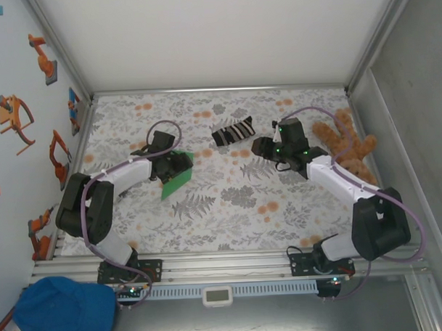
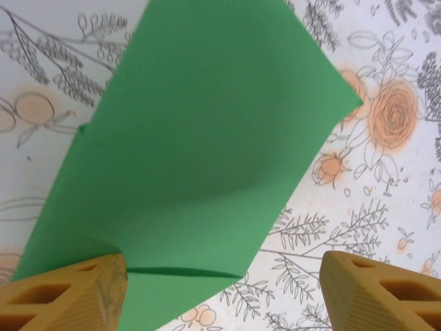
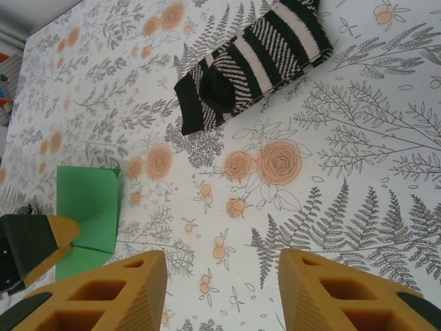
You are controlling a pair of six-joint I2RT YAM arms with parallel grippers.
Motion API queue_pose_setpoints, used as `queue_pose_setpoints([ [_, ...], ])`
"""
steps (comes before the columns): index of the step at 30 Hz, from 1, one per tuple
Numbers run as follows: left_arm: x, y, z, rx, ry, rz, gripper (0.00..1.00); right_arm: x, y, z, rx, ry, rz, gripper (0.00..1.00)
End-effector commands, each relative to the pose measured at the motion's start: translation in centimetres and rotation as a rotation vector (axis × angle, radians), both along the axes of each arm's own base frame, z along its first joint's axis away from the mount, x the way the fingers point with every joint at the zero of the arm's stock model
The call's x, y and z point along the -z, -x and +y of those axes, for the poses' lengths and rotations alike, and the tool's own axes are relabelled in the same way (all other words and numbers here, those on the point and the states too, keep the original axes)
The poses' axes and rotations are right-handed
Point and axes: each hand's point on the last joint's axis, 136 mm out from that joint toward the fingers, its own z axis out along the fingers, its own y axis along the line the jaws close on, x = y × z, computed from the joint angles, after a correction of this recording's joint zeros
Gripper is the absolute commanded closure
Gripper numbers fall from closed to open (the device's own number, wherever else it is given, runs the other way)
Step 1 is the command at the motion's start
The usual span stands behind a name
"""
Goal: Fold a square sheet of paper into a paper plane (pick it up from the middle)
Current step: Turn over the paper at the center of the table.
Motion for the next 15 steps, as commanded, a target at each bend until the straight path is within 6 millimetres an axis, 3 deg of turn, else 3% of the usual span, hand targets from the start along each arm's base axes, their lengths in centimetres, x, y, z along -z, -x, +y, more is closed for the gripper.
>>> queue_pose_setpoints([
  [1, -0.1, -0.5, 0.6, 0.01, -0.038, -0.011, 0.26, -0.6, -0.5, 0.4, -0.008, -0.02, 0.007, 0.54],
  [6, 1.0, -0.5, 1.1, 0.014, -0.072, 0.012, 0.26, -0.2, -0.6, 0.7, -0.012, -0.024, 0.023, 0.54],
  [11, 1.7, -0.9, -0.8, 0.126, -0.046, 0.04, 0.27, 0.0, -0.6, 0.8, -0.019, -0.021, 0.037, 0.55],
  [15, 2.4, 0.0, -2.5, 0.193, -0.007, 0.064, 0.29, 0.1, -0.5, 0.5, -0.007, -0.009, 0.038, 0.55],
])
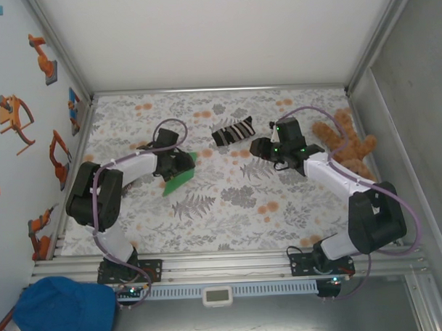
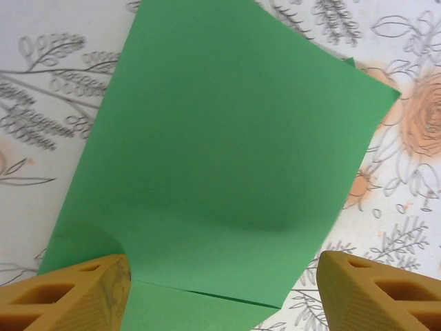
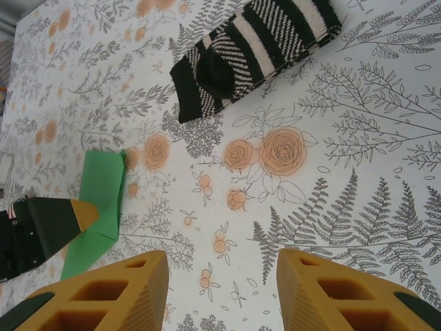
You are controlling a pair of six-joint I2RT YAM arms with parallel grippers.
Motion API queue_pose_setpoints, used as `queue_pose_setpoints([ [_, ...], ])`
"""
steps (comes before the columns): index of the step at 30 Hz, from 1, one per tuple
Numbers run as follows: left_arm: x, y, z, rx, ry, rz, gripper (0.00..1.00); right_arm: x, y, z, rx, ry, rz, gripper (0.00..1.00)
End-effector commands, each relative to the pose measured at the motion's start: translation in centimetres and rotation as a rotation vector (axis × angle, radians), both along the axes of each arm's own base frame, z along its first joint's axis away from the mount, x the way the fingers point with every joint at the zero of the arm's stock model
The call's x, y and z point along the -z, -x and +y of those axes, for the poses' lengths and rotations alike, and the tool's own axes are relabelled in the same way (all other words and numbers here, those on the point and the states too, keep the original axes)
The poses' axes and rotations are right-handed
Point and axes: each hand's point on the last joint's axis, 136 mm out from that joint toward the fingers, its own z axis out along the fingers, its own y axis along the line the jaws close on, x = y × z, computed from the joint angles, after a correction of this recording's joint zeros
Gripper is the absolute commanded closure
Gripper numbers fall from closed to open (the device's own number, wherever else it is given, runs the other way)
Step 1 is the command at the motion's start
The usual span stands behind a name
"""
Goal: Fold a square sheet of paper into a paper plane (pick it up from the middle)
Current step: Turn over the paper at the center of the table, then move the paper to the center of the table.
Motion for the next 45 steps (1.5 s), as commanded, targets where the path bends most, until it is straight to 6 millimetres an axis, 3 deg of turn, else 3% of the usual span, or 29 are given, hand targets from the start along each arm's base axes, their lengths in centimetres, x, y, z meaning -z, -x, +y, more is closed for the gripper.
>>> queue_pose_setpoints([
  [1, 0.3, 1.4, -2.1, 0.114, 0.044, 0.031, 0.29, -0.9, -0.5, -0.1, 0.014, -0.004, -0.009, 0.55],
  [11, 0.5, 6.5, -10.0, 0.365, 0.167, 0.085, 0.33, 1.0, -0.2, 0.3, 0.026, -0.028, 0.064, 0.57],
  [15, -0.2, 6.6, -11.8, 0.396, 0.216, 0.075, 0.34, 2.1, 0.1, 1.6, -0.001, -0.052, 0.104, 0.6],
  [19, -3.6, 5.5, -12.7, 0.372, 0.275, 0.003, 0.34, 2.7, 0.3, 3.3, -0.043, -0.046, 0.126, 0.62],
  [21, -5.3, 5.5, -12.5, 0.354, 0.296, -0.027, 0.34, 2.7, 0.4, 3.6, -0.046, -0.045, 0.126, 0.62],
  [24, -6.2, 6.4, -11.3, 0.3, 0.303, -0.034, 0.34, 2.8, 0.3, 3.5, -0.043, -0.044, 0.127, 0.62],
  [28, -5.1, 8.4, -9.4, 0.216, 0.296, 0.007, 0.34, 2.9, 0.4, 3.7, -0.042, -0.053, 0.132, 0.61],
  [31, -4.5, 9.2, -9.2, 0.191, 0.303, 0.021, 0.35, 3.1, 0.4, 3.7, -0.036, -0.062, 0.139, 0.61],
  [40, -2.6, 7.2, -9.4, 0.148, 0.244, 0.013, 0.48, 3.2, 0.3, 4.2, -0.039, -0.084, 0.15, 0.62],
  [45, -2.6, 6.5, -9.5, 0.134, 0.253, -0.004, 0.51, 3.5, 0.6, 4.3, -0.042, -0.082, 0.162, 0.62],
])
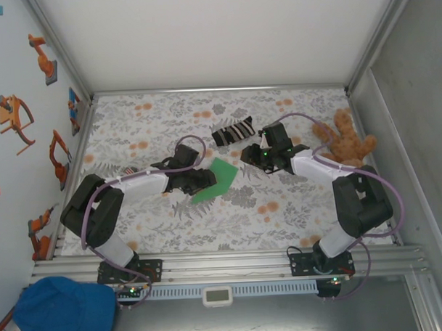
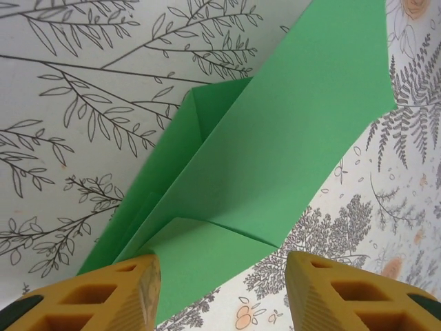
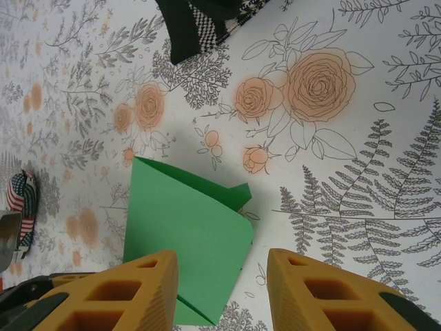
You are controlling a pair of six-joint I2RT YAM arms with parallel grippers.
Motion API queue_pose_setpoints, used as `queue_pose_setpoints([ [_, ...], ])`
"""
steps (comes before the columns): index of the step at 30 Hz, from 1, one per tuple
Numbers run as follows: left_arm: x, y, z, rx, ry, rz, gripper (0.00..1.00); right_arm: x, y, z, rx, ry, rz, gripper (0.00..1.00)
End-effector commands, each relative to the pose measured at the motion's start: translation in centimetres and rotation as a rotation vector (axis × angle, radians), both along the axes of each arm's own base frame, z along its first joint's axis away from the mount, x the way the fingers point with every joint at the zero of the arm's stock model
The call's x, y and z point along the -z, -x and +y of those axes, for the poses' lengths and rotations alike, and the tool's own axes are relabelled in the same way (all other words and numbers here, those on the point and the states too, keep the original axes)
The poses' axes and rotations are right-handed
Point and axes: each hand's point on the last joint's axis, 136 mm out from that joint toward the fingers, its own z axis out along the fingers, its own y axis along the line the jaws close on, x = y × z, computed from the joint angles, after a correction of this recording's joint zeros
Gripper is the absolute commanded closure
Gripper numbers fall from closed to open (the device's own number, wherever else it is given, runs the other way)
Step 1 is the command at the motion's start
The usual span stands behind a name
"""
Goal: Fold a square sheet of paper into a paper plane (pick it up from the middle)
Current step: Move the paper to the center of the table.
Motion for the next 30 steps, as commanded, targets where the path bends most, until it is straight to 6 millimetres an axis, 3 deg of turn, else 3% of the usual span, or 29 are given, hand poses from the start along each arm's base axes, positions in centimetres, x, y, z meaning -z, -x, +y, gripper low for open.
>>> queue_pose_setpoints([
  [1, -0.7, -1.3, -0.5, -0.029, 0.017, -0.031, 0.52, -0.7, -0.5, 0.7, -0.003, -0.023, -0.011, 0.62],
  [7, 1.3, -0.5, 0.6, -0.099, -0.004, 0.026, 0.58, -0.5, 0.0, 1.4, -0.002, -0.05, 0.007, 0.62],
  [13, 2.7, -0.1, 1.1, -0.181, -0.008, 0.094, 0.61, 1.0, 1.2, 2.2, 0.044, -0.101, 0.087, 0.57],
  [22, 3.5, 0.0, 1.2, -0.268, 0.051, 0.172, 0.61, 3.3, 3.8, 5.5, 0.057, -0.193, 0.228, 0.54],
  [30, 4.0, -0.4, 0.5, -0.279, 0.087, 0.198, 0.62, 5.9, 5.0, 5.8, 0.101, -0.169, 0.317, 0.54],
])
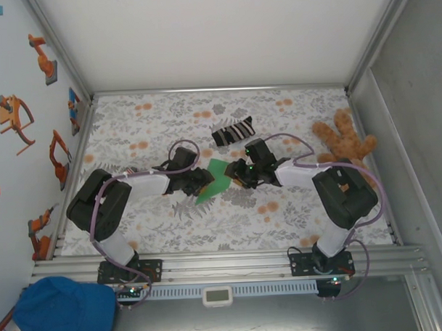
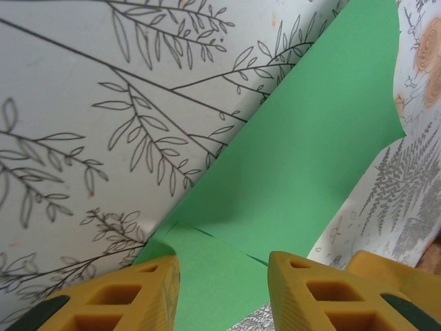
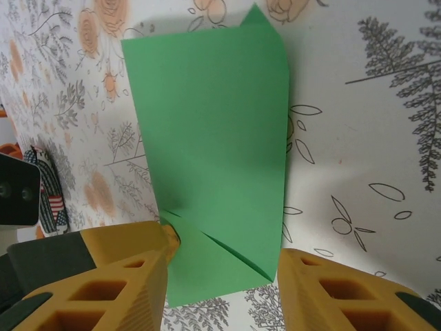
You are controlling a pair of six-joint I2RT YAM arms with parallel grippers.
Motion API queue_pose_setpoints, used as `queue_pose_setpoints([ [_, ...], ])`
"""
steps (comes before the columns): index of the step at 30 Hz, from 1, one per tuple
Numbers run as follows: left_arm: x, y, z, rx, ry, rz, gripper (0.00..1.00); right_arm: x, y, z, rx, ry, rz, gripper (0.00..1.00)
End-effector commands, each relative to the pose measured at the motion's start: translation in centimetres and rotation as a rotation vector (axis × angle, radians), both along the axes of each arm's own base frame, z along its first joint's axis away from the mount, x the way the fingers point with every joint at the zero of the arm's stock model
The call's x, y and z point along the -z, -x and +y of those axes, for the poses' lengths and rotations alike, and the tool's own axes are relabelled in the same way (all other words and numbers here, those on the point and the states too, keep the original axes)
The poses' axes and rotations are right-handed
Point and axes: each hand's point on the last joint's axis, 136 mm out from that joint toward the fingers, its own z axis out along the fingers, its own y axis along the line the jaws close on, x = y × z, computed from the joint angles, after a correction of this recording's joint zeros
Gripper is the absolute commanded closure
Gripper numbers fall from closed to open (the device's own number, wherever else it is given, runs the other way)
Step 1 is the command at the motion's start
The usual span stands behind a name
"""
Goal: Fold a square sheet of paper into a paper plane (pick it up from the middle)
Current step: Move the paper to the center of the table, then fold the wing for the fifth time at the center of the table.
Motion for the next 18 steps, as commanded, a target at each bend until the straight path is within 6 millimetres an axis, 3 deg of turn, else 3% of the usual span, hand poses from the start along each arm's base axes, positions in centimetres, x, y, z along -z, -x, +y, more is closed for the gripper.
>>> queue_pose_setpoints([
  [1, 2.0, 0.9, 0.6, -0.02, -0.026, 0.073, 0.62, 0.8, 0.3, 0.1, 0.029, -0.013, 0.043, 0.55],
  [18, 2.3, 0.9, 1.0, -0.03, -0.034, 0.081, 0.64, 2.4, 1.4, 0.9, 0.005, -0.006, 0.108, 0.56],
])
